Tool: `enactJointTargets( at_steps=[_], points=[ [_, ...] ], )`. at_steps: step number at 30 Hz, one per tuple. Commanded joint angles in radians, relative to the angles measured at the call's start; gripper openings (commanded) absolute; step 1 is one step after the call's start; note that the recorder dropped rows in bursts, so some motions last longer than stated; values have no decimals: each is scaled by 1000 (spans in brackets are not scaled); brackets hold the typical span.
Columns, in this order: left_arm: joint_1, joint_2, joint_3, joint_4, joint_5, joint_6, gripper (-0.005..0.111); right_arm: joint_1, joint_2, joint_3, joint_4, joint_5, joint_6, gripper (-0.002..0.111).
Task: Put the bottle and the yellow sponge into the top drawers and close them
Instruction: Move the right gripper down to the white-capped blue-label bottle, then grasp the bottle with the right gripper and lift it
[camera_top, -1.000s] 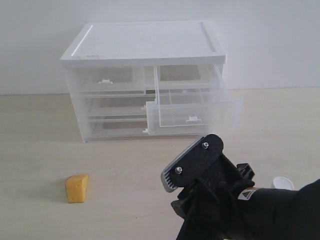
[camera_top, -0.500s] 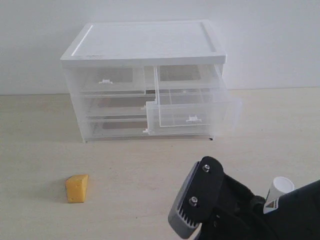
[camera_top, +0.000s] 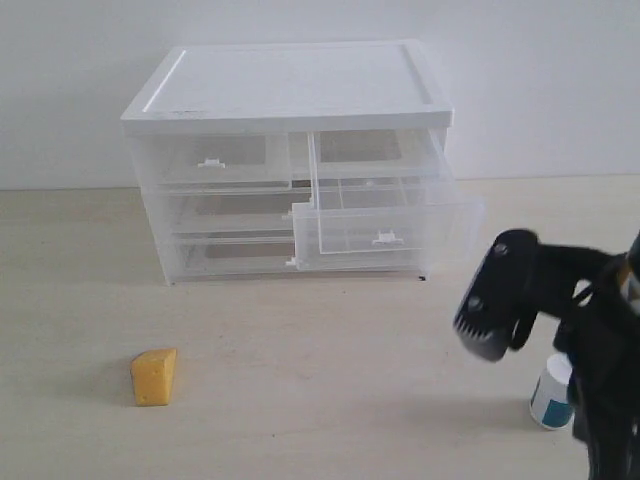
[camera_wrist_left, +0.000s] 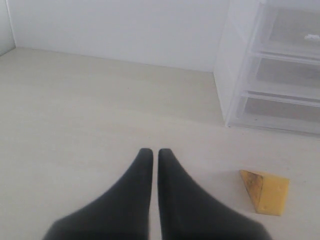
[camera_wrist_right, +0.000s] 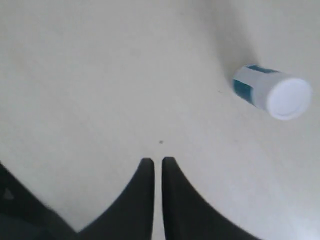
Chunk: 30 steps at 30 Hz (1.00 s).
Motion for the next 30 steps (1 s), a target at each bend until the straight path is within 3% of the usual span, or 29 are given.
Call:
enactJointTargets(
  at_steps=[1,7,10,15,30],
  points=[
    [2,-4,4,-2,-7,-2,4,-183,-8,-19,21,-112,6,1],
    [2,-4,4,-2,-7,-2,4,-357,-4,-19,90,-219,21,6],
    [2,-4,4,-2,-7,-2,4,-404,23,-17,180,-228,9,29],
    [2,-4,4,-2,-7,-2,4,-407,99,-13,193,-240,9,87],
    [2,-4,4,-2,-7,-2,4,-407,366,-13,157,-422,17,84]
  ],
)
